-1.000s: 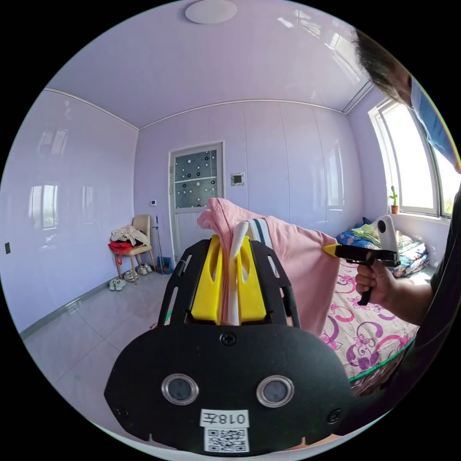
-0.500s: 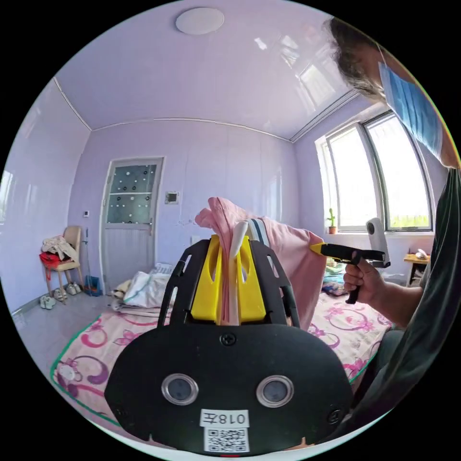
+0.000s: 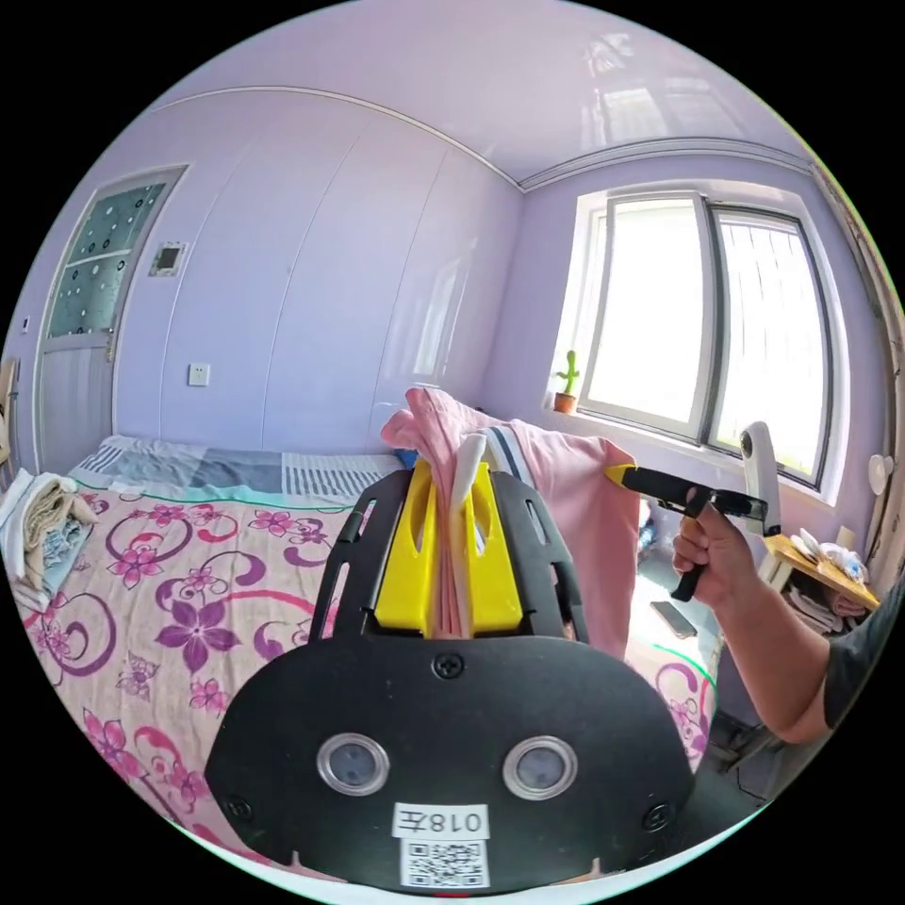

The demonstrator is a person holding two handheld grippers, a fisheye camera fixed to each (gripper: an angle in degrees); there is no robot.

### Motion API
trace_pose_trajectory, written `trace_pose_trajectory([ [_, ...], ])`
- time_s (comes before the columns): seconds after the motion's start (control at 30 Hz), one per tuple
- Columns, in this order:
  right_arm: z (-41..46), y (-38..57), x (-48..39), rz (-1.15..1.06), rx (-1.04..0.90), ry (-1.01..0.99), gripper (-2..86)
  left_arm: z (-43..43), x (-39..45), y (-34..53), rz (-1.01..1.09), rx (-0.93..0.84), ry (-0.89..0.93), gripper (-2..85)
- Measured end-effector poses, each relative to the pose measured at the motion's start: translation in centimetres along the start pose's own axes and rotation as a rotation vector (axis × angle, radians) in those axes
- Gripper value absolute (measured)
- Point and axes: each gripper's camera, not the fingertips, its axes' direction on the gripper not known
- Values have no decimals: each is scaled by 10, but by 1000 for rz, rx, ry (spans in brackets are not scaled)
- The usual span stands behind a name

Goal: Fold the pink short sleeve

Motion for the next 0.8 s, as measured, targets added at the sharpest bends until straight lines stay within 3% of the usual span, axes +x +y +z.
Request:
trace_pose_trajectory([
  [0.13, 136, -60, 92, 24, -101, 89, 60, 192, -57, -28, -64, -160, -8, 64],
  [0.2, 206, -62, 135, 101, -247, 151, 103, 298, -129, 0, -305, -434, 12, 156],
  [0.23, 237, -52, 159, 197, -366, 210, 134, 307, -147, 11, -370, -454, 2, 163],
  [0.33, 242, -1, 182, 371, -262, 233, 128, 304, -205, 60, -527, -382, -6, 168],
  [0.53, 202, 65, 114, 141, -149, 161, 52, 285, -216, 115, -401, -375, 173, 143],
  [0.63, 198, 87, 64, 71, -231, 114, 26, 274, -197, 145, -392, -428, 294, 131],
  [0.7, 184, 100, 42, 129, -204, -18, 15, 230, -183, 155, -375, -360, 370, 110],
  [0.8, 128, 117, -17, 131, 1, -153, 4, 134, -165, 149, -273, -169, 448, 76],
])
